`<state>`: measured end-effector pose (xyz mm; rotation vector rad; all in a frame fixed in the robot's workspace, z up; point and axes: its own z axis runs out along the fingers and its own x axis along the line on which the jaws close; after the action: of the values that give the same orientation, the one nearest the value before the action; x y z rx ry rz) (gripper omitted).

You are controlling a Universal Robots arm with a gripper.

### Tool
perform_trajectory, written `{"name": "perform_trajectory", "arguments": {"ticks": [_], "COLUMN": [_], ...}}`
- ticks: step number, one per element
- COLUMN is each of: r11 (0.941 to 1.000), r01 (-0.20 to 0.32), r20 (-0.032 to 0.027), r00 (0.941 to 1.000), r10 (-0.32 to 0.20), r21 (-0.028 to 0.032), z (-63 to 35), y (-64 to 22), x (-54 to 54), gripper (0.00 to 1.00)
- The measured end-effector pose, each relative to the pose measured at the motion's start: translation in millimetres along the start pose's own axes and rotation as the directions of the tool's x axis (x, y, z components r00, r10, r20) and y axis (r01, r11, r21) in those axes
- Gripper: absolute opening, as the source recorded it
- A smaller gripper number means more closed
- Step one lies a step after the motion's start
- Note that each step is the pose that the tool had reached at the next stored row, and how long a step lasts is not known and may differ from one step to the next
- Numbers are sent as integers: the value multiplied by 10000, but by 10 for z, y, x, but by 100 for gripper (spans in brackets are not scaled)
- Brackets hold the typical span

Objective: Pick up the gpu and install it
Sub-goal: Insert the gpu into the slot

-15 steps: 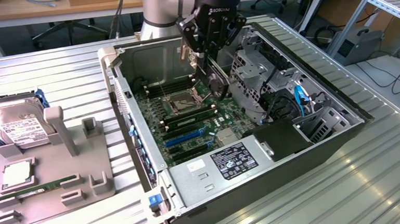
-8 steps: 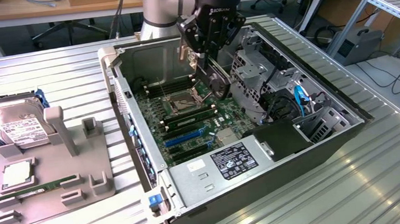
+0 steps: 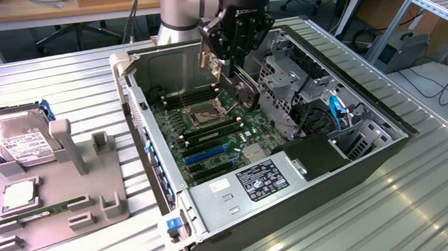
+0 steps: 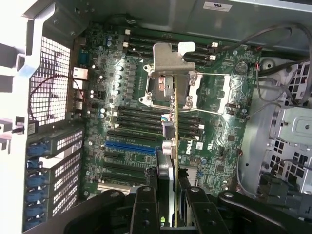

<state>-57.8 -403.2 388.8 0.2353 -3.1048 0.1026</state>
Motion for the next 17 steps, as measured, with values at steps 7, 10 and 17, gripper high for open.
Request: {"name": "perform_trajectory", "arguments": {"ticks": [7,10,17], "r11": [9992,9984,9940], "r01": [398,570,1091], "r20": [26,37,68], "r00": [9992,9984,9940], "r10": [-398,-570,-1092], "r21": [13,19,38], "z": [0,0,0], "y": [0,0,0], "x": [0,0,0], "gripper": [27,27,27]}}
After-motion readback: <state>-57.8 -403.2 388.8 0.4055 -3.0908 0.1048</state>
